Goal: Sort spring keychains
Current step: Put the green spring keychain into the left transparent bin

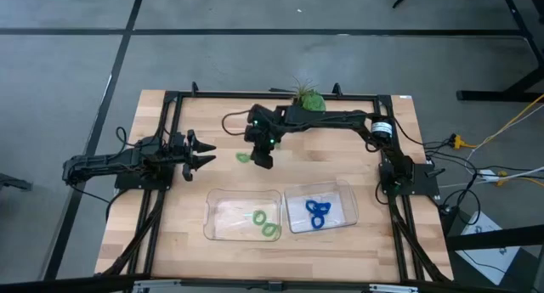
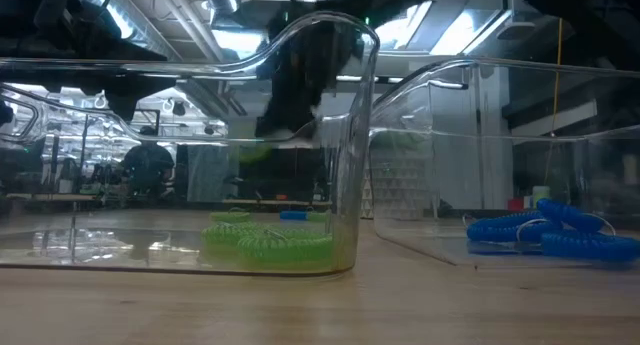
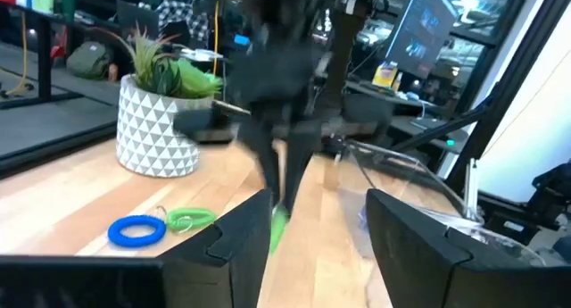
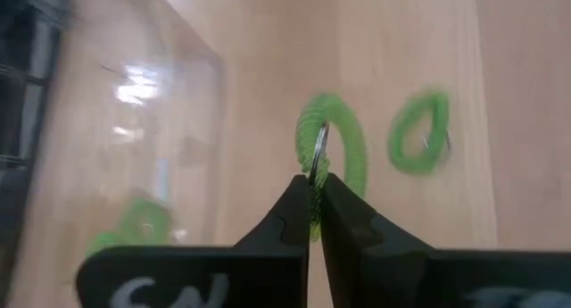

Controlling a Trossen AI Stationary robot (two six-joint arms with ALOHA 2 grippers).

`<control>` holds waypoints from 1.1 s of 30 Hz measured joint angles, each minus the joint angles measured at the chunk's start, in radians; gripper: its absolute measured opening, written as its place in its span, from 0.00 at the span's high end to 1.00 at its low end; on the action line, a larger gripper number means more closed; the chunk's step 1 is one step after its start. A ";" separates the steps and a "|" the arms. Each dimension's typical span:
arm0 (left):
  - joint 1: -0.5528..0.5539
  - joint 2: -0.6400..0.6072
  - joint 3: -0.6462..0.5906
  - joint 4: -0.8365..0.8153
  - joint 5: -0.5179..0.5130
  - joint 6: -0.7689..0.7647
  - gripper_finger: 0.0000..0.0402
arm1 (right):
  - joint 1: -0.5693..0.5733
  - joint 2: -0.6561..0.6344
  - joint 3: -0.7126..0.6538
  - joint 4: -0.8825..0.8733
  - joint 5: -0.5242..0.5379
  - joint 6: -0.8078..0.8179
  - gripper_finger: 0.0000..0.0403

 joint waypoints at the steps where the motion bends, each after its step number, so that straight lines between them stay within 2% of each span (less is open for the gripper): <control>1: 0.000 0.000 0.000 -0.002 0.000 0.000 0.56 | 0.000 -0.012 0.026 -0.018 -0.008 -0.010 0.97; 21: 0.000 0.011 0.000 -0.001 0.000 0.000 0.56 | 0.057 -0.057 0.513 -0.452 -0.021 -0.101 0.97; 33: 0.000 0.011 0.000 -0.002 -0.001 0.000 0.56 | 0.172 -0.099 0.501 -0.484 -0.073 -0.149 0.97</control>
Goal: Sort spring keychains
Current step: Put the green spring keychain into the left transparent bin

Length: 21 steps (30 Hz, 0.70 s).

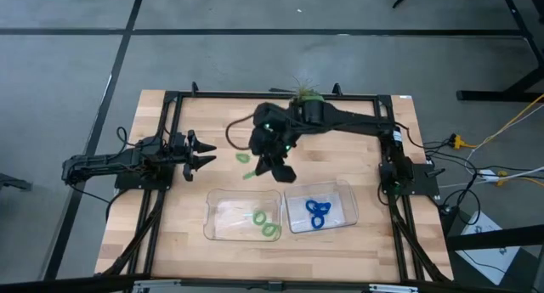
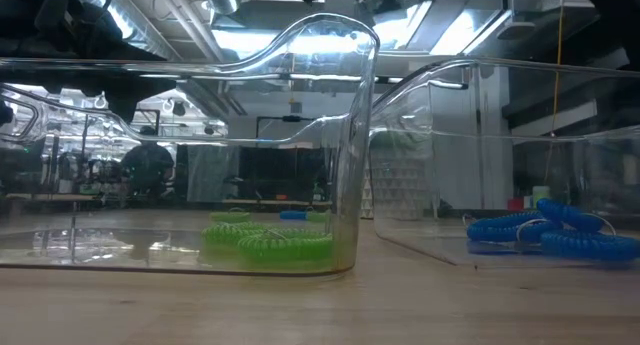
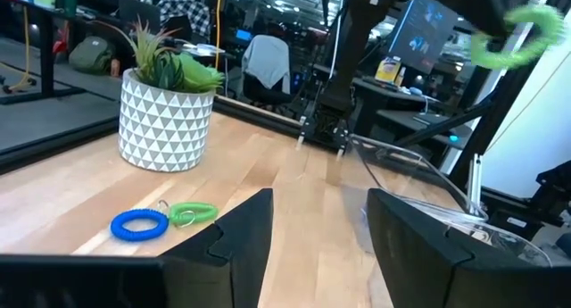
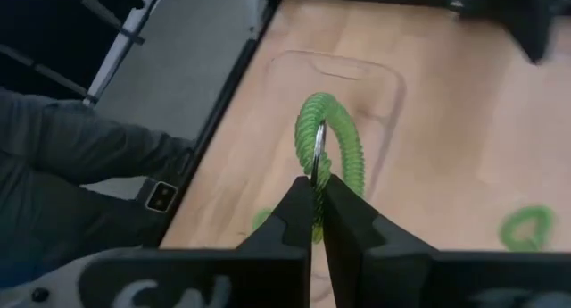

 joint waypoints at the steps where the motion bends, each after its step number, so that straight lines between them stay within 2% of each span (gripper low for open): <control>1: 0.000 0.000 0.000 0.000 0.000 0.000 0.56 | 0.013 0.000 0.000 0.004 0.000 -0.002 0.97; 10: 0.000 0.000 0.000 0.000 0.000 0.000 0.56 | 0.116 0.000 0.000 0.059 0.000 -0.081 0.97; 21: 0.000 0.000 0.000 0.001 0.000 0.000 0.56 | 0.119 0.000 0.000 0.056 0.001 -0.067 0.97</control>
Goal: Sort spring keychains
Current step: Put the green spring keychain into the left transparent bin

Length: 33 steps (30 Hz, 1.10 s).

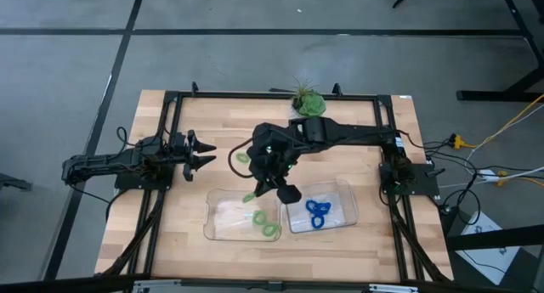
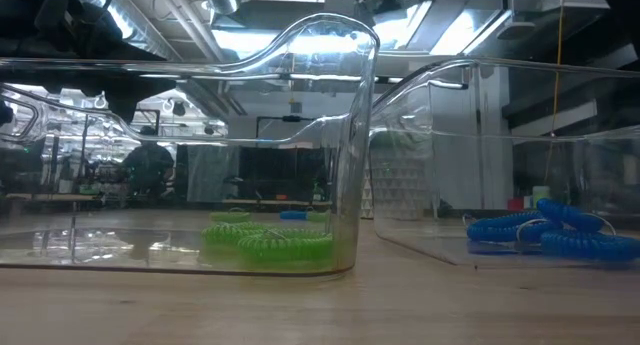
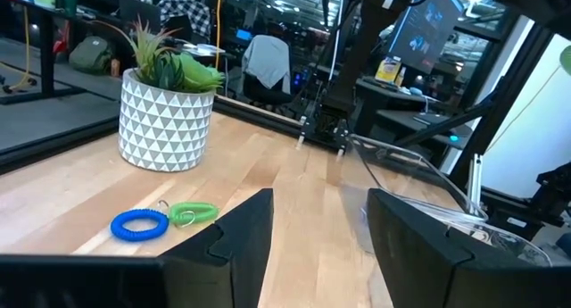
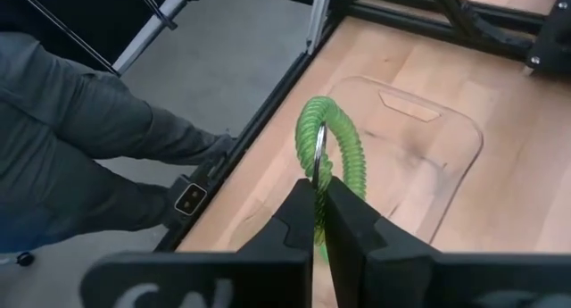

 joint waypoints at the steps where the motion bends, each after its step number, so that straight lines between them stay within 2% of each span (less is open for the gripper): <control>1: 0.000 0.000 0.000 0.000 0.000 0.000 0.56 | 0.000 0.000 0.000 0.005 0.000 0.000 0.97; 11: 0.000 0.000 0.000 0.000 0.000 0.000 0.56 | 0.000 0.004 -0.043 0.013 0.000 -0.017 0.97; 21: 0.000 0.000 0.000 0.000 0.000 0.000 0.56 | 0.000 0.005 -0.328 0.132 -0.022 -0.018 0.97; 27: 0.000 0.000 0.000 0.000 0.000 0.000 0.56 | 0.000 0.006 -0.515 0.252 -0.109 0.066 0.97; 33: 0.000 0.000 0.000 0.000 0.000 0.000 0.56 | 0.002 0.006 -0.619 0.271 -0.113 0.105 0.96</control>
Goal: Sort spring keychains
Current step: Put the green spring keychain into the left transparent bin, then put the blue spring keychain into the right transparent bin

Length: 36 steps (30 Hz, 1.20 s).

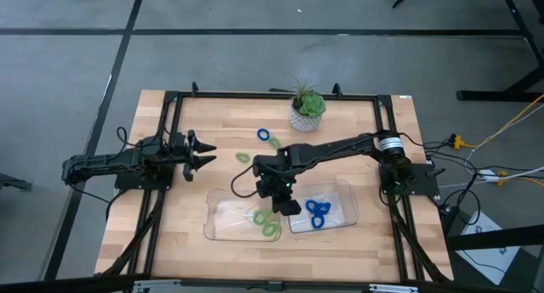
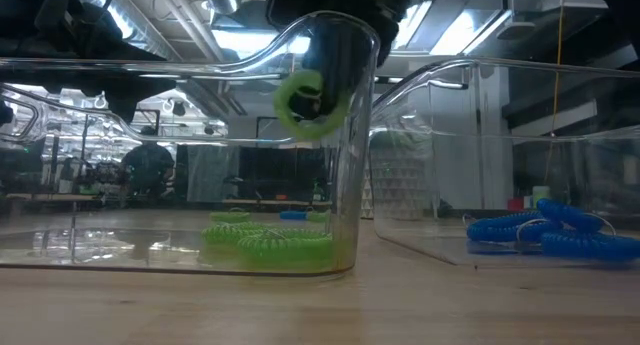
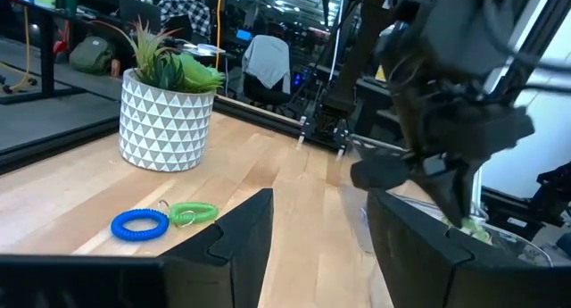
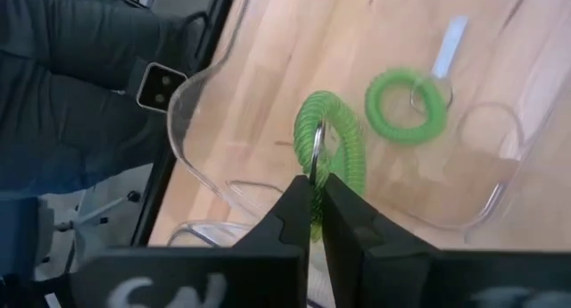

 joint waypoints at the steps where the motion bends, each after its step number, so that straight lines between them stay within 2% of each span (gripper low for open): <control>1: 0.000 0.000 0.000 0.000 0.000 0.000 0.56 | 0.000 0.000 -0.008 0.000 0.000 0.001 0.95; 16: 0.000 0.000 0.000 0.000 0.000 0.000 0.56 | 0.000 0.000 -0.017 0.044 -0.011 0.023 0.80; 26: 0.000 0.000 0.000 0.000 0.000 0.000 0.56 | 0.000 -0.001 -0.015 0.135 -0.010 0.064 0.60; 30: 0.000 0.000 0.000 0.000 0.000 0.000 0.56 | -0.014 -0.002 0.034 0.128 -0.002 0.055 0.56; 36: 0.000 0.000 0.000 0.000 0.000 0.000 0.56 | -0.049 -0.003 0.165 0.107 0.033 0.017 0.56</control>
